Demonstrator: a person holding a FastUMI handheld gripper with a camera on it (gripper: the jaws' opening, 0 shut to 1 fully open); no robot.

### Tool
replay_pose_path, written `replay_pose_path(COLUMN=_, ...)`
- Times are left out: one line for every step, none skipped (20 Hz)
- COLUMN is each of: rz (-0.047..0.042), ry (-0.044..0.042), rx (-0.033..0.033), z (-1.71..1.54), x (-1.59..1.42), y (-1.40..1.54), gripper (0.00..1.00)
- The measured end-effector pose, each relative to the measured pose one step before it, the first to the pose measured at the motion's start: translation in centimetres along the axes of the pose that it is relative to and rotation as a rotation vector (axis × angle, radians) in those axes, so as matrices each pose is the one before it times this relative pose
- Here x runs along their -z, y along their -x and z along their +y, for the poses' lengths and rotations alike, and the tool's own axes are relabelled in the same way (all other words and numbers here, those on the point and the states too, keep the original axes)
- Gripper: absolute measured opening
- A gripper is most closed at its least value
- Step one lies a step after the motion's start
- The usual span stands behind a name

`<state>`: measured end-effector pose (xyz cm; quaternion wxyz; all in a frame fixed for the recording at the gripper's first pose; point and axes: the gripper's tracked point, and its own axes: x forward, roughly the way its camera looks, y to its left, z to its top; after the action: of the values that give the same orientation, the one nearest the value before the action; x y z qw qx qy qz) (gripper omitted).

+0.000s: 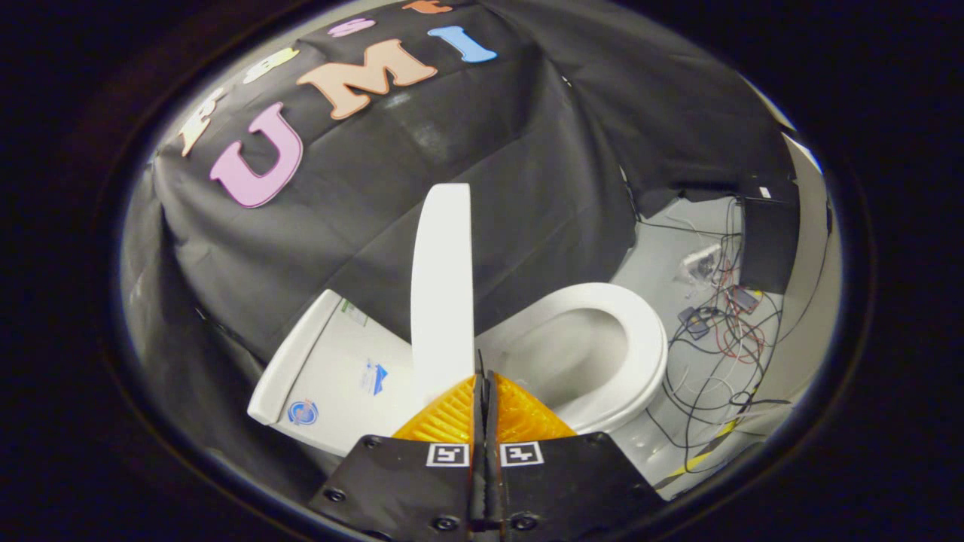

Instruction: Open the toilet lid.

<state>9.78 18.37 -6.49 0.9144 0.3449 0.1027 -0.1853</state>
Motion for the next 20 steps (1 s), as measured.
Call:
replay_pose_path(rz=-0.00804, ry=0.02394, rx=-0.00474, z=0.533, x=-0.029, y=-0.068, gripper=0.01)
replay_pose_path(rz=-0.00234, ry=0.01009, rx=-0.00294, z=0.423, x=-0.148, y=0.143, gripper=0.01)
replay_pose_path(rz=-0.00360, ry=0.01078, rx=-0.00360, z=0.659, x=-0.074, y=0.039, gripper=0.01)
replay_pose_path(rz=-0.00713, ry=0.00827, rx=-0.00360, z=0.600, x=-0.074, y=0.154, gripper=0.01)
replay_pose_path(rz=-0.00267, ry=0.00903, rx=-0.00493, z=0.507, x=0.003, y=0.049, gripper=0.01)
replay_pose_path(rz=-0.00648, ry=0.01220, rx=-0.00456, z=0.503, x=-0.061, y=0.063, gripper=0.01)
replay_pose_path(rz=-0.00390, ry=0.00895, rx=-0.00401, z=0.399, x=0.065, y=0.052, gripper=0.01)
replay_pose_path(rz=-0.00171, ry=0.00257, rx=-0.00603, z=0.458, x=-0.043, y=0.036, gripper=0.01)
replay_pose_path(rz=-0.00418, ry=0.00488, rx=-0.00555, z=0.291, x=0.007, y=0.022, gripper=0.01)
replay_pose_path(rz=-0.00028, ry=0.01653, rx=-0.00143, z=0.330, x=-0.037, y=-0.006, gripper=0.01)
replay_pose_path(rz=0.00257, ry=0.02541, rx=0.00267, z=0.151, x=0.056, y=-0.122, gripper=0.01)
replay_pose_path(rz=0.00219, ry=0.03258, rx=0.00344, z=0.240, x=-0.060, y=0.061, gripper=0.01)
replay_pose_path(rz=0.00121, ry=0.03243, rx=-0.00234, z=0.176, x=-0.081, y=0.004, gripper=0.01)
replay_pose_path(rz=-0.00201, ry=0.01810, rx=-0.00896, z=0.336, x=-0.090, y=0.060, gripper=0.01)
replay_pose_path(rz=-0.00599, ry=0.00015, rx=-0.00482, z=0.421, x=0.037, y=-0.011, gripper=0.01)
replay_pose_path(rz=-0.00695, ry=-0.00204, rx=0.00057, z=0.168, x=-0.023, y=0.043, gripper=0.01)
replay_pose_path(rz=-0.00384, ry=-0.00149, rx=0.00168, z=0.122, x=-0.007, y=-0.022, gripper=0.01)
replay_pose_path(rz=-0.00458, ry=0.00392, rx=-0.00082, z=0.229, x=-0.056, y=-0.057, gripper=0.01)
replay_pose_path(rz=-0.00286, ry=0.00922, rx=-0.00280, z=0.226, x=0.060, y=-0.049, gripper=0.01)
replay_pose_path(rz=-0.00297, ry=0.01233, rx=-0.00092, z=0.237, x=-0.048, y=0.019, gripper=0.01)
